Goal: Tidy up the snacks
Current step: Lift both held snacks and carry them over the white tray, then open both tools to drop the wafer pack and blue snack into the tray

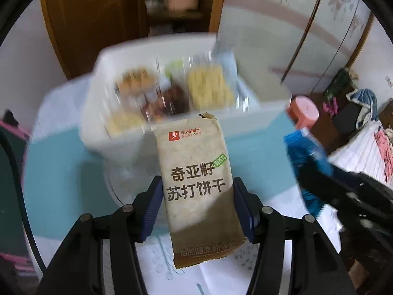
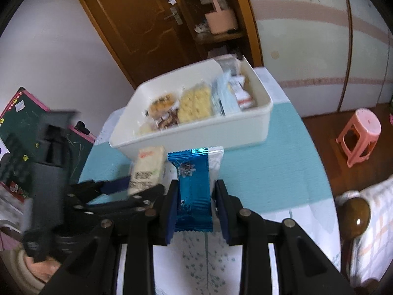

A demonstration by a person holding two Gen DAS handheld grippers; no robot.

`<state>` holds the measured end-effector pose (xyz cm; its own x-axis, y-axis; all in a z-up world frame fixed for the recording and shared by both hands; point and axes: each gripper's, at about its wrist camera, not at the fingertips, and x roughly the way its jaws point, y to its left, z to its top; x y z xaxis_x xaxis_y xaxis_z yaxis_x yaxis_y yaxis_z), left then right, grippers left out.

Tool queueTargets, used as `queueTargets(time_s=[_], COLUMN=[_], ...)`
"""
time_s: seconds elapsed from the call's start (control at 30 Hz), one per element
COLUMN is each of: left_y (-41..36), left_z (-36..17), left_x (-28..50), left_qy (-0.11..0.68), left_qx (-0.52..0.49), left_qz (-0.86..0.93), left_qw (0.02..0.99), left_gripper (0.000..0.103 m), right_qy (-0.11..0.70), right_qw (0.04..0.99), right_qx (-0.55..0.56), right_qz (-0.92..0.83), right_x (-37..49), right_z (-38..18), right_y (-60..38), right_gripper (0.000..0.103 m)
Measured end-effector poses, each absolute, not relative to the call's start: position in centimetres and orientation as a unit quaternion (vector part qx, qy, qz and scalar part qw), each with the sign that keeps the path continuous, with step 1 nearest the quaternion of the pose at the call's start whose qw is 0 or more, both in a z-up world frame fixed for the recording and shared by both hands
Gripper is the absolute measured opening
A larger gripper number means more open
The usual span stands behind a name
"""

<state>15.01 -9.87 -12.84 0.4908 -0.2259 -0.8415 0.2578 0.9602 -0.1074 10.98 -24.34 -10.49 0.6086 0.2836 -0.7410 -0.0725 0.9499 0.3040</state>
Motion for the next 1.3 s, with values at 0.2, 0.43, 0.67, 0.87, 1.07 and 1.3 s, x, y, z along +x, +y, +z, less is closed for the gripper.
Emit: queueTargets(time_s=[0.2, 0.43, 0.67, 0.87, 1.07, 1.3], left_y=[-7.4, -6.3, -6.6, -7.3, -6.9, -6.7], left_z=[-5.0, -1.4, -3.1, -4.8, -5.3, -4.6], left_x=[18.7, 25.2, 28.7, 29.5, 29.1, 26.7], left_qy=[0.414, 0.385, 0.404, 0.419, 0.440, 0.443], left_qx=[0.021, 0.032, 0.039, 0.043, 0.028, 0.018], left_qz=[-0.119, -0.069, -0.051, -0.062, -0.070, -0.063], left_qw=[0.902, 0.920, 0.913, 0.905, 0.895, 0.894], left_gripper=[0.054, 0.055, 0.056, 0.100, 0.100, 0.100], right_qy=[0.388, 0.353, 0.384, 0.415, 0.417, 0.402], right_qw=[0.910, 0.924, 0.913, 0.901, 0.901, 0.907], right_qx=[0.103, 0.115, 0.114, 0.108, 0.099, 0.097], right_qz=[0.100, 0.092, 0.078, 0.066, 0.071, 0.077], right_x=[15.0, 21.1, 26.3, 27.2, 26.1, 23.5], right_z=[-5.2, -0.4, -1.3, -3.5, -4.2, -3.1], right_y=[-23.7, -23.3, -23.2, -23.2, -23.2, -23.2], right_gripper=[0.029, 0.029, 0.030, 0.051, 0.057, 0.057])
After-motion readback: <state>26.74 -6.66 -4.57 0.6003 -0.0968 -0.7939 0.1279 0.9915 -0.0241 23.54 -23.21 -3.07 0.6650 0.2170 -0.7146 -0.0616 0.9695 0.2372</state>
